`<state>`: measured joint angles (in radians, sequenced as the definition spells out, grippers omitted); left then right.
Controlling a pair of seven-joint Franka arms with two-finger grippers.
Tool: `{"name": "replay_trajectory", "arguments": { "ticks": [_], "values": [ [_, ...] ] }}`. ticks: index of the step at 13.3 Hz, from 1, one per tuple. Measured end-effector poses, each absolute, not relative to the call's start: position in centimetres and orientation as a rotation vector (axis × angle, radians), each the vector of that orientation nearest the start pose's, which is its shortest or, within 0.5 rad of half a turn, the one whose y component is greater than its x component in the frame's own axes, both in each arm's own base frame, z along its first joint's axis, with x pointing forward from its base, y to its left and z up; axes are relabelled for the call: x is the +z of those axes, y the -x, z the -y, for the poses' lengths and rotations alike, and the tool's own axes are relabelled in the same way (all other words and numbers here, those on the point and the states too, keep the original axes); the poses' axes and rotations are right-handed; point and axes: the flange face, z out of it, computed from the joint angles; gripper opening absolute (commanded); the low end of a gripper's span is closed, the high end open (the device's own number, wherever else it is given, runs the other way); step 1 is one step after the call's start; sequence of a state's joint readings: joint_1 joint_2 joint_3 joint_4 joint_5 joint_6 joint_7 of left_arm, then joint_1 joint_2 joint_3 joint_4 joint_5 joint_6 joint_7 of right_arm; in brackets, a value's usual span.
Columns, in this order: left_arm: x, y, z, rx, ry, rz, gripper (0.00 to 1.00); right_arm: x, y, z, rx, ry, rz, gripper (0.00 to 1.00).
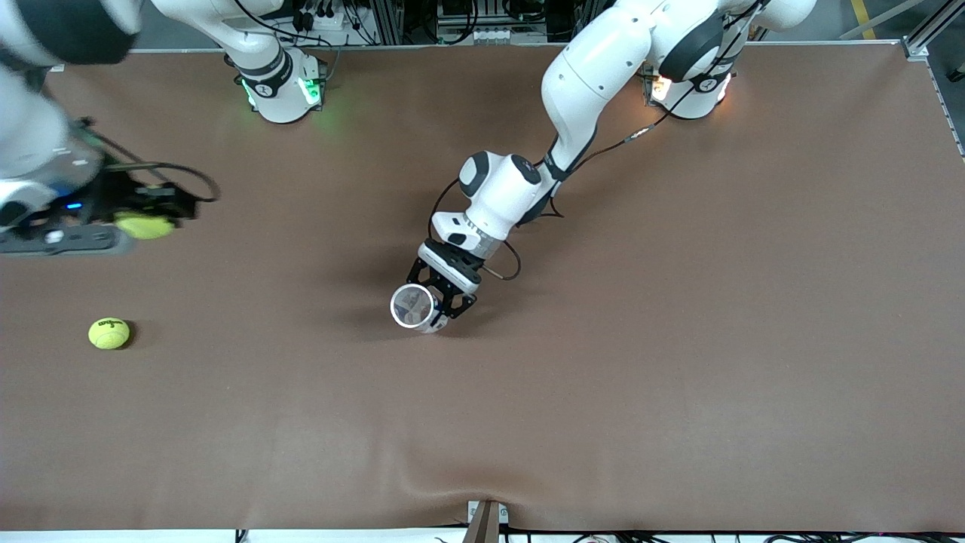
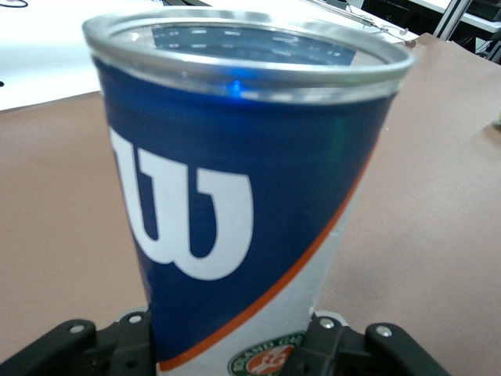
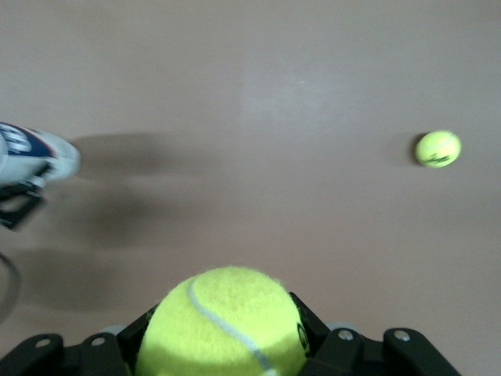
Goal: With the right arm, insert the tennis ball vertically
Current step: 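Move the held tennis ball over the can opening with the right gripper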
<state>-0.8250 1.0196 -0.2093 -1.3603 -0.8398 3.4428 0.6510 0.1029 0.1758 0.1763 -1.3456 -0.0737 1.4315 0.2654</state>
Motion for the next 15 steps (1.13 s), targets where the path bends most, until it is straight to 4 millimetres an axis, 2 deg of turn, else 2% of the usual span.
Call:
{"name": "replay_trajectory", "arguments": {
  "ticks": [2, 3, 5, 7, 11, 15],
  "values": [
    [19.2, -49.0, 56.4, -1.495, 3.146, -0.863, 0.57, 61.6, -56.7, -20.2, 0.052, 3.177, -0.112, 0.00],
    [18.9, -48.8, 56.4, -1.497, 3.149, -0.847, 0.58, 61.3, -56.4, -22.4, 0.033, 3.158, -0.170, 0.00],
    [18.4, -48.5, 56.6, -1.509, 3.151, -0.818, 0.58, 59.9, -56.4, -25.2, 0.028, 3.117, -0.279, 0.00],
    [18.3, -48.3, 56.6, -1.520, 3.152, -0.793, 0.59, 57.7, -57.4, -26.4, 0.035, 3.072, -0.344, 0.00],
    [18.2, -48.3, 56.6, -1.528, 3.149, -0.785, 0.59, 52.7, -59.5, -27.4, 0.051, 2.999, -0.466, 0.00],
    [18.2, -48.2, 56.6, -1.531, 3.147, -0.785, 0.59, 51.9, -59.1, -28.7, 0.087, 2.983, -0.495, 0.00]
  ]
}}
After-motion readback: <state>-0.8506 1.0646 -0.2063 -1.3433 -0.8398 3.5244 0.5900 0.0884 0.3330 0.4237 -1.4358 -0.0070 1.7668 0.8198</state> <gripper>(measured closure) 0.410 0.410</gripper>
